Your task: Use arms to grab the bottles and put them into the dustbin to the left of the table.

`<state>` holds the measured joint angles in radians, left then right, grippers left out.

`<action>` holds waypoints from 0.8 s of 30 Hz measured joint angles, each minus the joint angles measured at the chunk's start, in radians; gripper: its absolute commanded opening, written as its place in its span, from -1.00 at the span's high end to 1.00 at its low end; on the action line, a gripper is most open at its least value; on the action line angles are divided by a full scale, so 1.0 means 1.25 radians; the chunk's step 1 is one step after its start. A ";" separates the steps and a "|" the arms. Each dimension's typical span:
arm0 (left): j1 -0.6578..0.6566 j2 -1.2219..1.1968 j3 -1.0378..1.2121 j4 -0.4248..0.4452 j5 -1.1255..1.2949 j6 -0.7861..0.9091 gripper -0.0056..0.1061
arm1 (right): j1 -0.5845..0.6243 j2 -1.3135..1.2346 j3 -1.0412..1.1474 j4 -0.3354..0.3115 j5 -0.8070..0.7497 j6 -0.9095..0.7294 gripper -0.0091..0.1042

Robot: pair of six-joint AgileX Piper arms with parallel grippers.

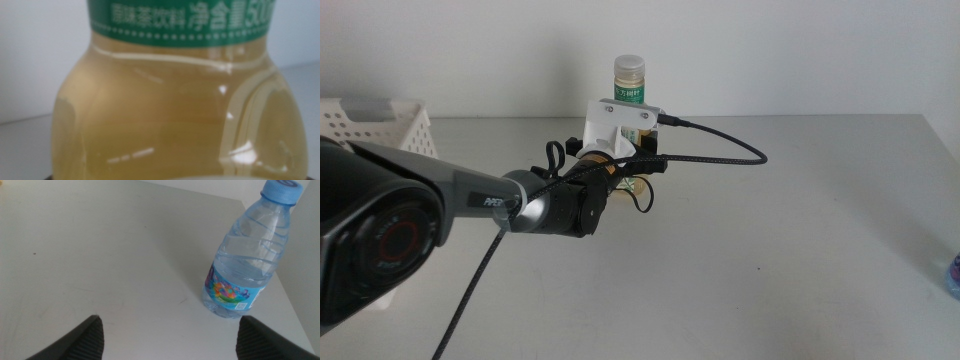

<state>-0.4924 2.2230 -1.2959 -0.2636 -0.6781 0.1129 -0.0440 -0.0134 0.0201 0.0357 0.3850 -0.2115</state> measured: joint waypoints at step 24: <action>0.097 -0.594 0.068 -0.082 0.967 0.041 0.93 | 0.000 0.000 0.000 0.000 0.000 0.000 -0.36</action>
<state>-0.3716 1.4808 -1.2112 -0.3660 0.5306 0.1642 -0.0440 -0.0134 0.0201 0.0357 0.3850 -0.2115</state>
